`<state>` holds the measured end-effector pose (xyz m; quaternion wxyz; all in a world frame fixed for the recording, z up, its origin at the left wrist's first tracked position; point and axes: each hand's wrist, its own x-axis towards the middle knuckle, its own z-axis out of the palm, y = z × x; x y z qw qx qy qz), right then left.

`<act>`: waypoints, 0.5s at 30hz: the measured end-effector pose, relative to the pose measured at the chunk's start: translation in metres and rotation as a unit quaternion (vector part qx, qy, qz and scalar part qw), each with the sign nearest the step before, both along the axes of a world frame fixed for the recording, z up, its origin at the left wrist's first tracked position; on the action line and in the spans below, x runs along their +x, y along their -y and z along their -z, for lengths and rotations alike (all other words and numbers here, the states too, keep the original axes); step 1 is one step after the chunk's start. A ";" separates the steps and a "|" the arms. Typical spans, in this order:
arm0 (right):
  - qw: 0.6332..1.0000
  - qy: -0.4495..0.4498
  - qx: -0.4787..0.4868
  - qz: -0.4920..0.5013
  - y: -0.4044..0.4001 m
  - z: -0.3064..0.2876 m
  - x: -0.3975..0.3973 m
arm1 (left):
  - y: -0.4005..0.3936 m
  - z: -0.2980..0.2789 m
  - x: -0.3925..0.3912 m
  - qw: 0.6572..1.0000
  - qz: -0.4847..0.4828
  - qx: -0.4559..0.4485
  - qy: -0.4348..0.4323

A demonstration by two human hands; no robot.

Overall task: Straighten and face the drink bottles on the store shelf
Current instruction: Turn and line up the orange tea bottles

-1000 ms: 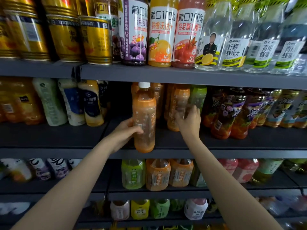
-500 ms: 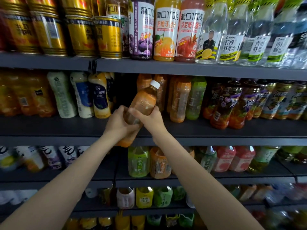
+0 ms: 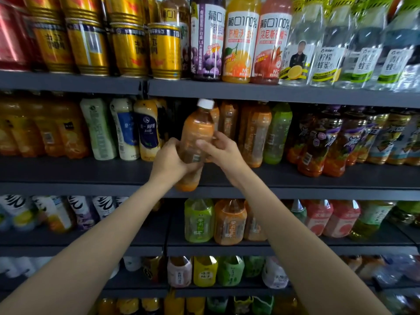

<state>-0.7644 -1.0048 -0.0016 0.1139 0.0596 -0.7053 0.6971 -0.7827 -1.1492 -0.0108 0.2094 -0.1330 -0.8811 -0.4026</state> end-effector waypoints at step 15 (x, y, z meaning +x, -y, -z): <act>0.912 -0.004 0.318 0.260 -0.053 -0.012 -0.148 | -0.021 0.009 -0.072 0.991 0.032 0.077 0.108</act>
